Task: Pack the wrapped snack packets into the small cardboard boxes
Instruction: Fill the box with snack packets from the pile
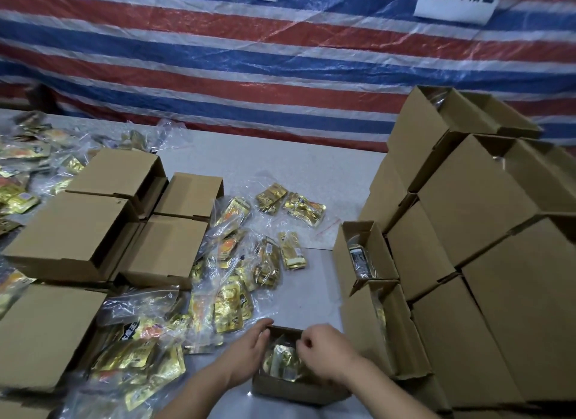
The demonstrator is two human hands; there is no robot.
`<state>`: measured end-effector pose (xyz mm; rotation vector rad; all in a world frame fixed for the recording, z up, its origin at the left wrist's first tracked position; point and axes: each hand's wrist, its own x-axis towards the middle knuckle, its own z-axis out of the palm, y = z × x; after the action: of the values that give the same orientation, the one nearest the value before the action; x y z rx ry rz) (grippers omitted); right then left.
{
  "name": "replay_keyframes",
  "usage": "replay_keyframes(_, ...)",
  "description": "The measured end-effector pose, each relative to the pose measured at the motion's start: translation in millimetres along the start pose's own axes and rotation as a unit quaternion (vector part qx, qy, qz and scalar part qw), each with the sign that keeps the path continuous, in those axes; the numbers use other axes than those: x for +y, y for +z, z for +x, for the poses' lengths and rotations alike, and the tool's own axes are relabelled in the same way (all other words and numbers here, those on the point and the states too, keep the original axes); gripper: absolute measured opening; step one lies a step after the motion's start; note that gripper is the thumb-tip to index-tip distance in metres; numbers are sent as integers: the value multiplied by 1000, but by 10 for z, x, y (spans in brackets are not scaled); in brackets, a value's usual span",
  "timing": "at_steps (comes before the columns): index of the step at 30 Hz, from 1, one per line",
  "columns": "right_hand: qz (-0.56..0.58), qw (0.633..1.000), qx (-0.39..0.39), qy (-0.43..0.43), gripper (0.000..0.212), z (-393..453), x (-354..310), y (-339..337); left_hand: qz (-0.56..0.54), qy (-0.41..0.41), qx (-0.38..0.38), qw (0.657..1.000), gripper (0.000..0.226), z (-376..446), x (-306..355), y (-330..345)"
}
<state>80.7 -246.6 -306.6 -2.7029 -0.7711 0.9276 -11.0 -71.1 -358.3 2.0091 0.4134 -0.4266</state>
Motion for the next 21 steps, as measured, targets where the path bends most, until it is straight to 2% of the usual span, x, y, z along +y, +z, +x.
replay_keyframes(1,-7,998,58,-18,17,-23,45,-47,2,-2,-3,1000,42,16,29,-20)
replay_keyframes(2,-26,995,85,-40,21,-25,98,-91,2,-4,-7,1000,43,31,50,-33)
replay_keyframes(4,-89,992,65,-62,45,-9,187,-124,15,-4,-13,1000,48,44,93,-37)
replay_keyframes(5,-113,991,44,-53,45,-11,203,-116,25,-5,-9,1000,50,37,110,-31)
replay_keyframes(8,-130,990,40,-30,27,-23,208,26,10,-34,31,999,62,-47,133,2)
replay_keyframes(12,-111,993,36,-4,23,-123,211,215,23,-99,86,991,83,-309,0,87)
replay_keyframes(18,-47,998,38,20,36,-400,177,462,-51,-93,53,993,47,-459,-23,323)
replay_keyframes(21,1,999,36,40,42,-638,252,539,-36,-102,20,994,43,-479,60,423)
